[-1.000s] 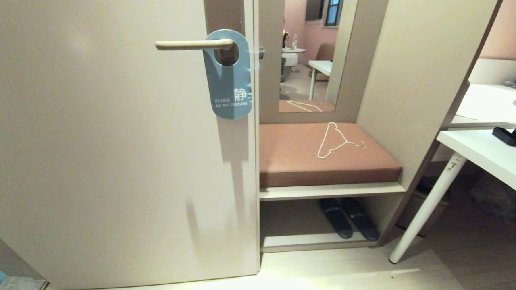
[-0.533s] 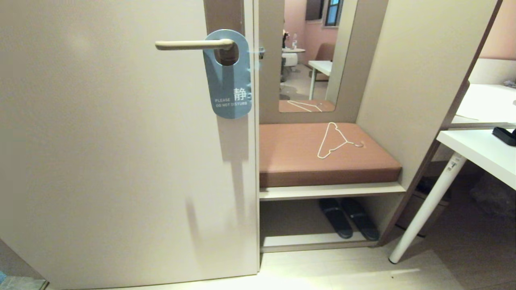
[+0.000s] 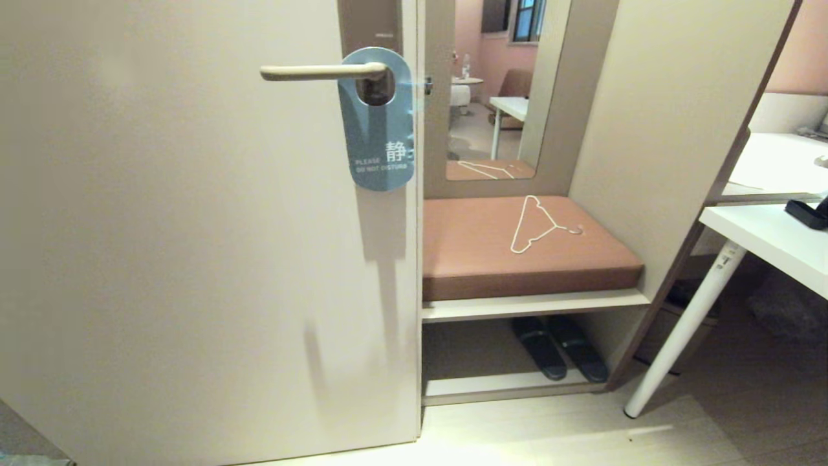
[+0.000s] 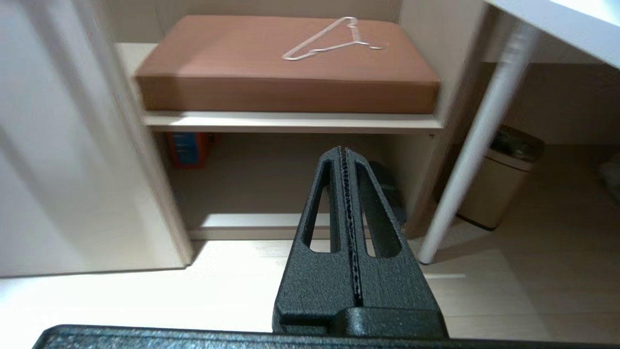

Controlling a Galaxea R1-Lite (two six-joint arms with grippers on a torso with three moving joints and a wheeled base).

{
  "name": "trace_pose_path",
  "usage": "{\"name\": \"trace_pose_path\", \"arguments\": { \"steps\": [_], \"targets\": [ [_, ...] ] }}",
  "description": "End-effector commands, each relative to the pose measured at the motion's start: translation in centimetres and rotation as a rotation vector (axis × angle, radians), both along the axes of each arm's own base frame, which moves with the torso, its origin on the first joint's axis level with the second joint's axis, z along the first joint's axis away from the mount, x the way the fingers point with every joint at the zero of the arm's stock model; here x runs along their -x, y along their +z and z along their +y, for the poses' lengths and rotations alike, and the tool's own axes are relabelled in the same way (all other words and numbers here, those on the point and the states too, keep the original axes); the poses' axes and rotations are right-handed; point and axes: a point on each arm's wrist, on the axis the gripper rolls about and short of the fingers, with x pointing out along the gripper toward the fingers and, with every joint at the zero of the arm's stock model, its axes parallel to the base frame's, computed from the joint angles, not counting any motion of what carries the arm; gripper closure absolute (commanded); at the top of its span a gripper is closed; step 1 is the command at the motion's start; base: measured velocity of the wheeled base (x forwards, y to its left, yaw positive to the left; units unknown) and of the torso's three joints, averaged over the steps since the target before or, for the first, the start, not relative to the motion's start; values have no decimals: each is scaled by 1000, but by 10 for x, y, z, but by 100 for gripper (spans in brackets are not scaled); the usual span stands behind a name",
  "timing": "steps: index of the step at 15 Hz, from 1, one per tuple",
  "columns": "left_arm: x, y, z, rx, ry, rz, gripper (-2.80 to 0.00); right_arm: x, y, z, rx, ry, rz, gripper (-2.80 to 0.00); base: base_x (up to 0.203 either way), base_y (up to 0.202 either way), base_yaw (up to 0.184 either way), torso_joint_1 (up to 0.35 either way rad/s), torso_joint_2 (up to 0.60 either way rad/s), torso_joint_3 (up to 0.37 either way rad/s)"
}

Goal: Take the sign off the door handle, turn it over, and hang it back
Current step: Take down the sign

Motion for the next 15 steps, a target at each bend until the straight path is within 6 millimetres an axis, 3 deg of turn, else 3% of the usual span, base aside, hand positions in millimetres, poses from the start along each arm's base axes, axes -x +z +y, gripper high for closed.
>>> {"name": "trace_pose_path", "arguments": {
  "steps": [1, 7, 15],
  "targets": [
    [0, 0, 0, 0, 1, 1, 0, 0, 0, 0, 0, 1, 2, 0, 0, 196, -3, 2, 2, 2],
    [0, 0, 0, 0, 1, 1, 0, 0, 0, 0, 0, 1, 2, 0, 0, 179, -2, 4, 2, 4],
    [0, 0, 0, 0, 1, 1, 0, 0, 0, 0, 0, 1, 2, 0, 0, 9, 0, 0, 1, 0]
  ]
}}
